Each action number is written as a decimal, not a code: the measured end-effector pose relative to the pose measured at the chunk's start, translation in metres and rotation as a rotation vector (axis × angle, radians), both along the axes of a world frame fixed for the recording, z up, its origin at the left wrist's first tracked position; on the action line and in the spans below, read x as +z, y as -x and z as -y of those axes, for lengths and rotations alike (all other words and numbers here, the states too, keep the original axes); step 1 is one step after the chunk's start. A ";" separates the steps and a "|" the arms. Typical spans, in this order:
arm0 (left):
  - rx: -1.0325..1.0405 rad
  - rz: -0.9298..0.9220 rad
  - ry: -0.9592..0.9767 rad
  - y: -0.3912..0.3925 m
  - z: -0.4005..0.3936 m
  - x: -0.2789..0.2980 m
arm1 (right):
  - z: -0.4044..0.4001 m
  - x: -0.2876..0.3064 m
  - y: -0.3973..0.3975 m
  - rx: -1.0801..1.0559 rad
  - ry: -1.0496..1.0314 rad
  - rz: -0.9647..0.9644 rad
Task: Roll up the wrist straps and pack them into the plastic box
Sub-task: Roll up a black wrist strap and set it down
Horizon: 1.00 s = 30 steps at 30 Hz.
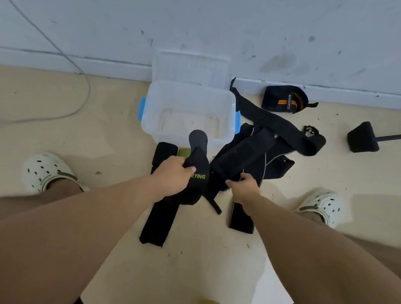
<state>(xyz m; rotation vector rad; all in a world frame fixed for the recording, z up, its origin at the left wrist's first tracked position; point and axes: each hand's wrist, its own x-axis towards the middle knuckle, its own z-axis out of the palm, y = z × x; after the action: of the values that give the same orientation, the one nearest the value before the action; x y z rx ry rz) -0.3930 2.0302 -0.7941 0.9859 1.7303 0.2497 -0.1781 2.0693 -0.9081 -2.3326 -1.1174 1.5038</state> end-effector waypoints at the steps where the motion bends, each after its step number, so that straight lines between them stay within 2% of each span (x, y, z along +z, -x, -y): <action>1: 0.008 0.002 0.005 -0.003 -0.001 -0.004 | -0.006 -0.006 0.006 -0.111 -0.009 -0.069; 5: 0.024 0.038 0.014 -0.016 -0.007 -0.009 | -0.033 -0.026 0.017 -0.581 0.102 -0.313; 10: 0.073 0.060 0.024 -0.021 -0.020 -0.001 | -0.043 -0.036 0.029 -0.715 0.202 -0.411; 12: 0.080 0.053 0.022 -0.020 -0.023 0.003 | -0.043 -0.022 0.032 -0.650 0.135 -0.338; 15: 0.081 0.052 0.006 -0.018 -0.024 0.014 | -0.046 0.013 0.026 -0.494 -0.147 -0.092; 18: 0.095 0.093 -0.036 -0.017 -0.023 0.034 | -0.057 0.060 0.008 -0.468 -0.375 -0.014; 24: 0.124 0.158 -0.153 -0.015 -0.011 0.079 | -0.086 0.169 -0.024 -0.408 -0.591 -0.171; 27: 0.135 0.200 -0.230 -0.014 -0.002 0.103 | -0.082 0.232 -0.029 -0.368 -0.564 -0.385; 30: 0.205 0.219 -0.311 -0.009 0.009 0.122 | -0.058 0.292 -0.031 -0.167 -0.476 -0.489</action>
<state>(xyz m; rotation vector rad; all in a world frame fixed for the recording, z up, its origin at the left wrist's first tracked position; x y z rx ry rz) -0.3836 2.0217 -0.6717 0.9607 1.6180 0.7508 -0.1475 2.1268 -0.6161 -1.5898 -0.9822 1.4379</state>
